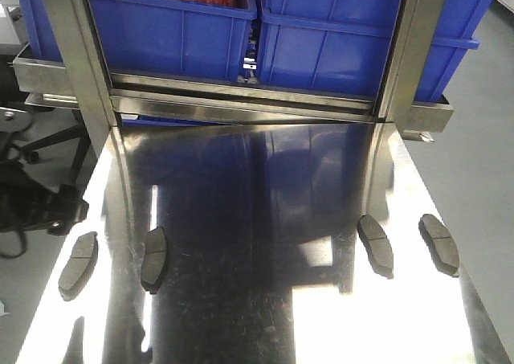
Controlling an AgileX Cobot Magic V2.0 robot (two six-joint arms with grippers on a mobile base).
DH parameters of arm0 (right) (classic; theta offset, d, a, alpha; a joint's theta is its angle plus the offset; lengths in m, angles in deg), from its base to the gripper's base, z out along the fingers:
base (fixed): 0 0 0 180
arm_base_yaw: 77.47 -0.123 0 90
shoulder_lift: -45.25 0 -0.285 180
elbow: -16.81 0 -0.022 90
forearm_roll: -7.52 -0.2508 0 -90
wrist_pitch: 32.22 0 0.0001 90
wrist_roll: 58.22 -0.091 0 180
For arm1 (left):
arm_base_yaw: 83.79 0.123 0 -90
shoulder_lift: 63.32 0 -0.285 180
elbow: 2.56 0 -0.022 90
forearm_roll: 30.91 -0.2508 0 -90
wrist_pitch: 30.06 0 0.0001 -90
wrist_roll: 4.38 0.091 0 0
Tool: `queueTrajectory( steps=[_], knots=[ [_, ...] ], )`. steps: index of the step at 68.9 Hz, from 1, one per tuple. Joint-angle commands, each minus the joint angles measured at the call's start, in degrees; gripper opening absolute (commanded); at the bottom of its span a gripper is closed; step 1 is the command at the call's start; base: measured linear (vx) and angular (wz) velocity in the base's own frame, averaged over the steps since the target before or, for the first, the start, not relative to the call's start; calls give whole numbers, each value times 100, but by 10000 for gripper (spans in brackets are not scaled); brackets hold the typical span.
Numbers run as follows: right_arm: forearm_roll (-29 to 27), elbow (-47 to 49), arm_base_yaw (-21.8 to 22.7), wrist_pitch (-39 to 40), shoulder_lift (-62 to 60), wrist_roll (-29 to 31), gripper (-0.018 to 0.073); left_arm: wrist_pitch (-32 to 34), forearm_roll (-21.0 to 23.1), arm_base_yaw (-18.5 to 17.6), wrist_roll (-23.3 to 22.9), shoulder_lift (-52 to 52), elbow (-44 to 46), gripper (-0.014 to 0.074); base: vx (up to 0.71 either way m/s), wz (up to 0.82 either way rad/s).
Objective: Move and align brake pads A on conveyor
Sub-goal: 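Close the left gripper on the brake pad and lift it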
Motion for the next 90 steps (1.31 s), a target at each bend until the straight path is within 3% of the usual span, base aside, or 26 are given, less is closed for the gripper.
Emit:
queueTrajectory(
  steps=[1, 17, 38, 72, 90],
  knots=[
    [41, -122, 12, 418, -89, 38, -10, -175, 49, -37, -217, 420, 508, 627, 0, 0],
    [41, -122, 5, 412, -89, 38, -10, -335, 49, 35, -575, 1428, 908, 624, 0, 0],
    [41, -122, 5, 412, -89, 38, -10, -468, 98, 78, -575, 2136, 909, 583, 0, 0],
    [41, -122, 5, 412, -89, 38, -10, -440, 197, 71, -565, 2437, 909, 567, 0, 0],
    [41, -122, 5, 412, -89, 38, -10, -420, 192, 71, -565, 2437, 909, 482, 0, 0]
  ],
)
